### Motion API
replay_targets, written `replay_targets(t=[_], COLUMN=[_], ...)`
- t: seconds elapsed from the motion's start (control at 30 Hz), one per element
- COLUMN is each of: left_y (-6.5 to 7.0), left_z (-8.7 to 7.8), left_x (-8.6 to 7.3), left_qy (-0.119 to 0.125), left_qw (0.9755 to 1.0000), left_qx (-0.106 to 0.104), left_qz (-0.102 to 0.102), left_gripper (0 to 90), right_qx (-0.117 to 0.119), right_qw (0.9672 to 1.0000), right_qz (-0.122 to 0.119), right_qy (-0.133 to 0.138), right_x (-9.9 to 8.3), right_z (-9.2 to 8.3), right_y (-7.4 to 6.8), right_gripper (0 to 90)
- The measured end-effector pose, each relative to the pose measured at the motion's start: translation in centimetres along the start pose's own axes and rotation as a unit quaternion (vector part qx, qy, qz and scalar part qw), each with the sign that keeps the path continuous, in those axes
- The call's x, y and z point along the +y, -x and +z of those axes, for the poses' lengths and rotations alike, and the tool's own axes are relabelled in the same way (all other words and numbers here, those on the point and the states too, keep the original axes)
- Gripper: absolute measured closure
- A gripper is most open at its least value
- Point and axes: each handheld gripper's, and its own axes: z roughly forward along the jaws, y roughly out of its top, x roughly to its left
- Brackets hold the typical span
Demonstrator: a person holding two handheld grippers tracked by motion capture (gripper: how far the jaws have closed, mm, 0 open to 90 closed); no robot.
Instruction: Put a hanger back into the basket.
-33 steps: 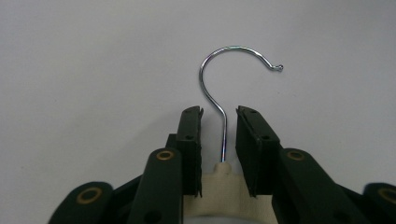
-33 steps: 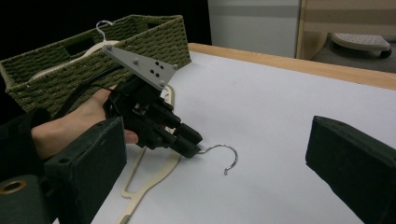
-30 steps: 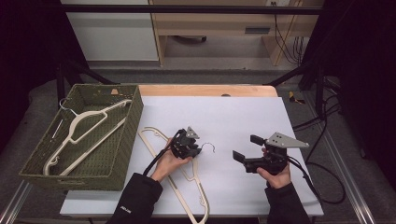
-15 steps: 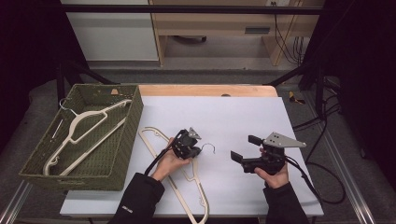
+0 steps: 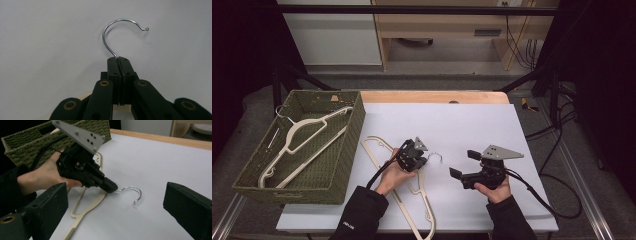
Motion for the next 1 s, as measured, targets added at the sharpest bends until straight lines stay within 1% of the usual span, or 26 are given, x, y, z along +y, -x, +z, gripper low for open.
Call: replay_targets(t=[0.03,0.07,0.13,0.23,0.3,0.37,0.5,0.57,0.7,0.73,0.77,0.8,0.9,0.93,1.0], left_y=[0.0,0.0,0.0,0.1,0.2,0.3,0.5,0.5,0.7,0.7,0.7,0.7,0.8,0.8,0.9], left_z=[-0.4,-0.7,-1.5,-2.6,-3.1,-3.5,-4.3,-4.6,-5.4,-5.5,-5.7,-5.8,-6.0,-6.1,-6.2], left_x=[0.0,0.0,0.1,0.1,0.0,0.0,-0.1,-0.2,-0.3,-0.3,-0.3,-0.3,-0.4,-0.4,-0.5], left_qy=[0.005,0.018,0.031,0.046,0.051,0.059,0.069,0.075,0.085,0.087,0.088,0.090,0.093,0.093,0.094], left_qw=[1.0000,0.9998,0.9995,0.9989,0.9986,0.9982,0.9974,0.9969,0.9961,0.9959,0.9958,0.9956,0.9952,0.9952,0.9952], left_qx=[0.002,0.003,0.004,0.008,0.011,0.013,0.018,0.020,0.024,0.025,0.026,0.026,0.029,0.028,0.027], left_qz=[0.001,-0.004,-0.005,-0.003,-0.001,0.001,0.004,0.004,0.005,0.004,0.007,0.005,0.006,0.006,0.006], left_gripper=[88.9,88.9,88.9,88.9,88.9,88.9,88.9,88.9,88.9,88.9,89.0,88.9,88.9,88.9,88.9], right_qx=[0.000,0.003,0.006,0.009,0.013,0.021,0.026,0.031,0.038,0.045,0.049,0.050,0.058,0.057,0.058], right_qw=[1.0000,1.0000,0.9999,0.9999,0.9998,0.9996,0.9993,0.9990,0.9985,0.9982,0.9979,0.9976,0.9969,0.9969,0.9964], right_qz=[0.002,0.000,0.001,0.002,0.006,0.011,0.014,0.021,0.022,0.019,0.022,0.026,0.026,0.024,0.027], right_qy=[-0.002,-0.005,-0.008,-0.014,-0.017,-0.018,-0.025,-0.024,-0.032,-0.034,-0.036,-0.039,-0.046,-0.049,-0.056], right_x=[-0.1,-0.2,-0.3,-0.6,-0.7,-0.9,-1.1,-1.2,-1.3,-1.3,-1.3,-1.3,-1.3,-1.3,-1.2], right_z=[0.3,0.5,1.0,1.7,2.1,2.6,3.4,3.9,4.7,4.9,5.2,5.4,6.3,6.7,7.3], right_y=[-0.2,-0.2,-0.5,-0.8,-1.1,-1.2,-1.5,-1.8,-2.3,-2.4,-2.5,-2.6,-3.1,-3.2,-3.5], right_gripper=[6.7,6.9,7.7,8.5,9.3,9.8,11.2,12.1,12.5,13.1,13.8,14.3,16.7,17.8,21.5])
